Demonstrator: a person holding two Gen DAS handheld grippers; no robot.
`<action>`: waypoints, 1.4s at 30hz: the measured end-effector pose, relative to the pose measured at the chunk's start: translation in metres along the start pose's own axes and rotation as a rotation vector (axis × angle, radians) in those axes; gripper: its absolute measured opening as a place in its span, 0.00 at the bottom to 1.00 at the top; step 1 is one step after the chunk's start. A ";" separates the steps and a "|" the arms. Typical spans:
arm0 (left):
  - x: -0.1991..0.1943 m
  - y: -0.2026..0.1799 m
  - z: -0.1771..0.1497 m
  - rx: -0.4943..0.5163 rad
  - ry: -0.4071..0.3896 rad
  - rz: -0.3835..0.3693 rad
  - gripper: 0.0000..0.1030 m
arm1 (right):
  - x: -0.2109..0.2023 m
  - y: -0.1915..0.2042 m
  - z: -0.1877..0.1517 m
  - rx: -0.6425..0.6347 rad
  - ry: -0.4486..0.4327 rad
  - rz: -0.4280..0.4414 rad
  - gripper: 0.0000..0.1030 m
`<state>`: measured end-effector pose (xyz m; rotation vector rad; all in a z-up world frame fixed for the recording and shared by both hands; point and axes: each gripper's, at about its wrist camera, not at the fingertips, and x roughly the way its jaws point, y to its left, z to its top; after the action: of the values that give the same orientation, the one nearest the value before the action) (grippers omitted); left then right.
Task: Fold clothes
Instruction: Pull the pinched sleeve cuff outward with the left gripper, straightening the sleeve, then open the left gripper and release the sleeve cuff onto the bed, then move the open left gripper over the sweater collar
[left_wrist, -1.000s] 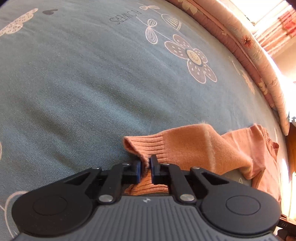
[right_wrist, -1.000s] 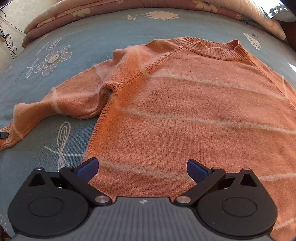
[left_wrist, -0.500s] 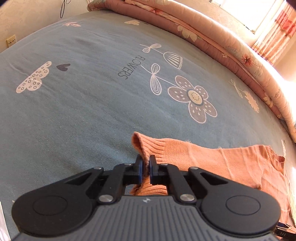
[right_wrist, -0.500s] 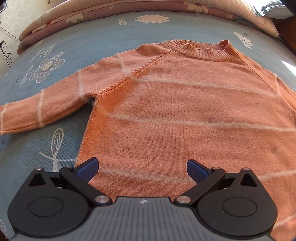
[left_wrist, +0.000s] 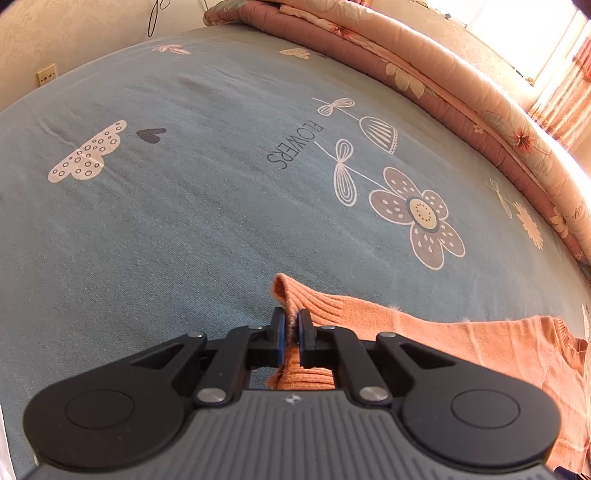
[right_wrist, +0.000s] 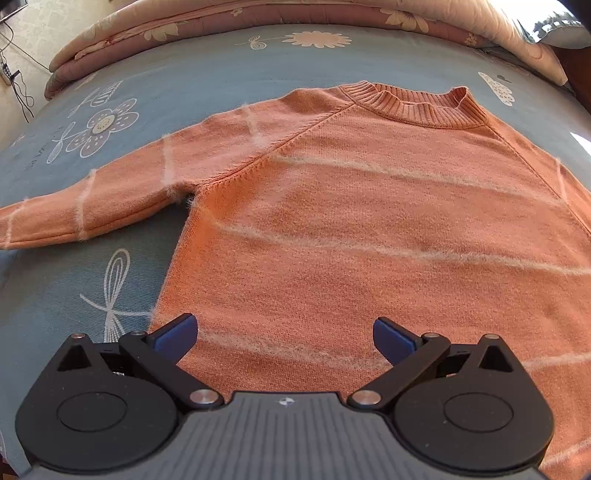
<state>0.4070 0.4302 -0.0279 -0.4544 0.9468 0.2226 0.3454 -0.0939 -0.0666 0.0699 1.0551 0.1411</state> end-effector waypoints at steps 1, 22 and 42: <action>0.001 0.001 0.001 -0.005 -0.003 0.003 0.04 | 0.001 0.005 0.005 -0.019 -0.008 0.017 0.92; 0.024 -0.129 -0.055 0.297 0.104 -0.305 0.08 | 0.043 0.093 0.055 -0.113 -0.026 0.218 0.21; 0.095 -0.223 -0.075 0.408 0.207 -0.311 0.14 | 0.081 0.061 0.102 -0.110 -0.082 0.149 0.20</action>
<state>0.4907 0.1966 -0.0822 -0.2440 1.0771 -0.3022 0.4683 -0.0201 -0.0782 0.0546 0.9581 0.3286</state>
